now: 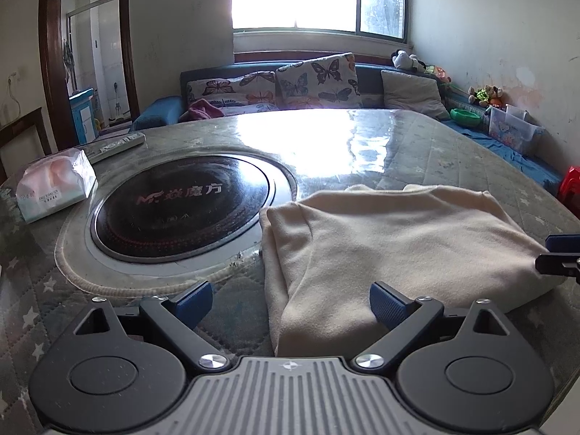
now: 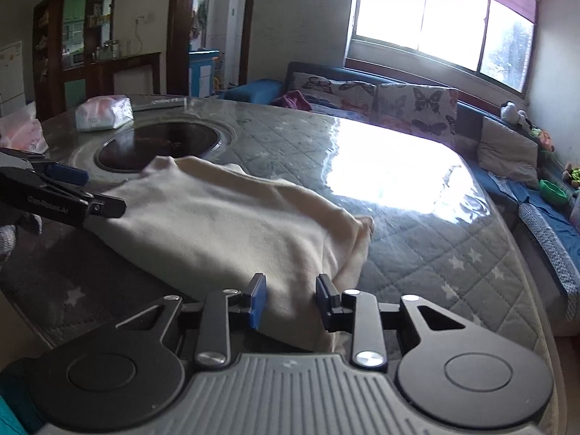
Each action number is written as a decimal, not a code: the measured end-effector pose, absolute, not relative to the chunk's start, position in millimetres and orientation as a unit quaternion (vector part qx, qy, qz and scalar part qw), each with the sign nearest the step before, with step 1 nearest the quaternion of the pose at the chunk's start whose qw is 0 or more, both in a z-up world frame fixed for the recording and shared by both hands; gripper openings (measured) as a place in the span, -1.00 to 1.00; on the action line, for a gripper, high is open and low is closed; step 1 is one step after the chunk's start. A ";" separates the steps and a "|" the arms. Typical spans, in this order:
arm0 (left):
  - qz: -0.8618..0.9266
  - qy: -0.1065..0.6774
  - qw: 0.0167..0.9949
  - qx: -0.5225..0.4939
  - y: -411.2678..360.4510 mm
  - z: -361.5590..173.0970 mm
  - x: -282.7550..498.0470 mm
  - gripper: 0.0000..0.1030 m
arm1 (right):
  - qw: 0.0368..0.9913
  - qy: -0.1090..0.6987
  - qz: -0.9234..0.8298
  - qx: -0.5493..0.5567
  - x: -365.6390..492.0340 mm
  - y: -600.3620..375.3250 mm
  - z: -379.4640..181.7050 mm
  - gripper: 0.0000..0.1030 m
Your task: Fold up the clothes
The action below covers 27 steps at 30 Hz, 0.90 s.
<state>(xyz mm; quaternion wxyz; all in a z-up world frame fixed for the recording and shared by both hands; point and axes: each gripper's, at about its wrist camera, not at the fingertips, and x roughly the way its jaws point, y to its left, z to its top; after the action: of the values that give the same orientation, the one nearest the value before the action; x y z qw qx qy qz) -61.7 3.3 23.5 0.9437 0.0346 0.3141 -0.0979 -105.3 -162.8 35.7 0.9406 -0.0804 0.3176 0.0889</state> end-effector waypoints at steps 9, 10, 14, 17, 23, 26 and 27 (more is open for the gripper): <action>-0.081 0.332 0.940 -0.009 25.4 26.5 -57.7 0.89 | 0.919 0.320 0.194 -0.129 -83.4 -111.5 41.3 0.10; -0.080 0.336 0.939 -0.014 27.9 26.5 -56.9 0.89 | 0.915 0.319 0.204 -0.139 -81.8 -104.4 41.0 0.16; -0.069 0.342 0.937 -0.024 37.7 26.7 -55.6 0.94 | 0.900 0.315 0.245 -0.173 -76.9 -76.9 40.3 0.23; -0.058 0.342 0.937 -0.038 47.7 29.4 -53.4 0.95 | 0.887 0.311 0.275 -0.202 -74.7 -57.0 40.0 0.23; -0.046 0.347 0.932 -0.091 70.3 37.1 -45.9 1.00 | 0.863 0.294 0.318 -0.260 -72.7 -19.9 35.0 0.22; -0.044 0.347 0.931 -0.100 73.5 39.8 -43.4 1.00 | 0.853 0.292 0.332 -0.279 -69.4 -5.3 30.3 0.19; -0.044 0.349 0.930 -0.106 74.3 40.3 -41.7 1.00 | 0.850 0.293 0.336 -0.282 -68.4 -1.5 28.9 0.17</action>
<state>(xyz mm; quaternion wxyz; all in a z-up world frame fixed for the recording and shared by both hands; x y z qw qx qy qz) -41.7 74.3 40.3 0.9299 -0.1064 0.3493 -0.0439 -68.4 -1.5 28.9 0.8496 -0.2821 0.2928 0.3359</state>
